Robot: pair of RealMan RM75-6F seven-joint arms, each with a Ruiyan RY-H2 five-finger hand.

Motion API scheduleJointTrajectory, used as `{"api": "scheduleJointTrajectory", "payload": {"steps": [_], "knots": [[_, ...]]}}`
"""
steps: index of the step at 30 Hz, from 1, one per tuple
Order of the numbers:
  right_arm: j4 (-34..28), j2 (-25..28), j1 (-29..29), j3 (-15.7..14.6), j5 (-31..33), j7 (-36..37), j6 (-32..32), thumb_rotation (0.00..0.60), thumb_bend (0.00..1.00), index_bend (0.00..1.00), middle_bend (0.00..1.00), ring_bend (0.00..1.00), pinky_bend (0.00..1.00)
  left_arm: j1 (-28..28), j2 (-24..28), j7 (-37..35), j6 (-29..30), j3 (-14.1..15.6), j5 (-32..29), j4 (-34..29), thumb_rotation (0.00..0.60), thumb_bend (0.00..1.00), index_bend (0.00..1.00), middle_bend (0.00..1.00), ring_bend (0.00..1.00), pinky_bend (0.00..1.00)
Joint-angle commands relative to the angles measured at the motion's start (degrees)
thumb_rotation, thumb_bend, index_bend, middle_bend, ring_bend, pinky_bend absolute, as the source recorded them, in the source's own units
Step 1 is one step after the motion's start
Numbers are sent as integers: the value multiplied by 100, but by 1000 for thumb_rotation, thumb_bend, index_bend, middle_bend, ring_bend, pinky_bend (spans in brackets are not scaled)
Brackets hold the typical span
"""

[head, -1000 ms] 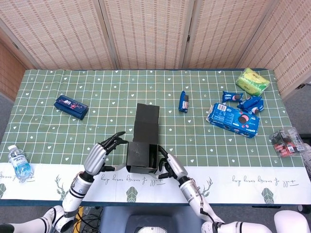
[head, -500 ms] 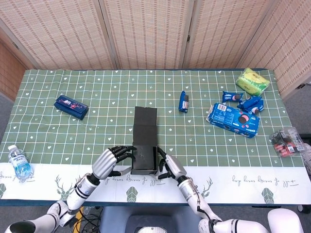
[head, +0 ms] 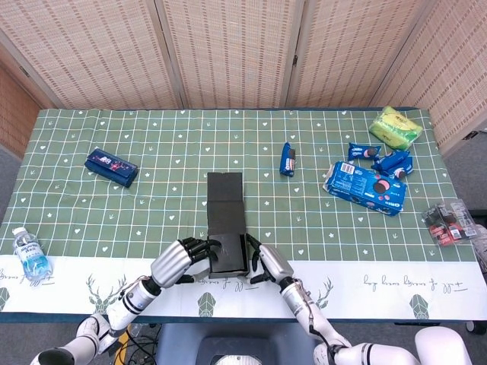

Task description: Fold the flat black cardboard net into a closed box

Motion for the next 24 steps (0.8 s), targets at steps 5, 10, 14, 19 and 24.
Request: {"api": "scheduleJointTrajectory", "payload": {"steps": [5,10,14,19,24], "knots": [[72,-47,-14,-42,-113,57,51,600,543,229,319,654,889,-61,-71,114,144,66,-28,148,600,109,402,307,502,551],[81,-47,-17,-37,-143,73,62,600,543,229,319,654,889,-84,-60,97,144,105,-76,151,600,109,401,308,564,562],[79,-46,-16,-30,-157,85,62,600,543,229,319,654,889,-92,-48,145,129,150,-92,149,600,109,406,308,580,563],[83,-54,-15,-43,-170,95,43,600,543,229,319,654,889,-126,-45,313,142,230,-62,242,600,108,407,308,583,564],[101,-54,-12,-52,-209,119,45,600,543,229,317,654,889,-144,-31,386,106,305,-49,261,600,109,419,312,585,564]]}}
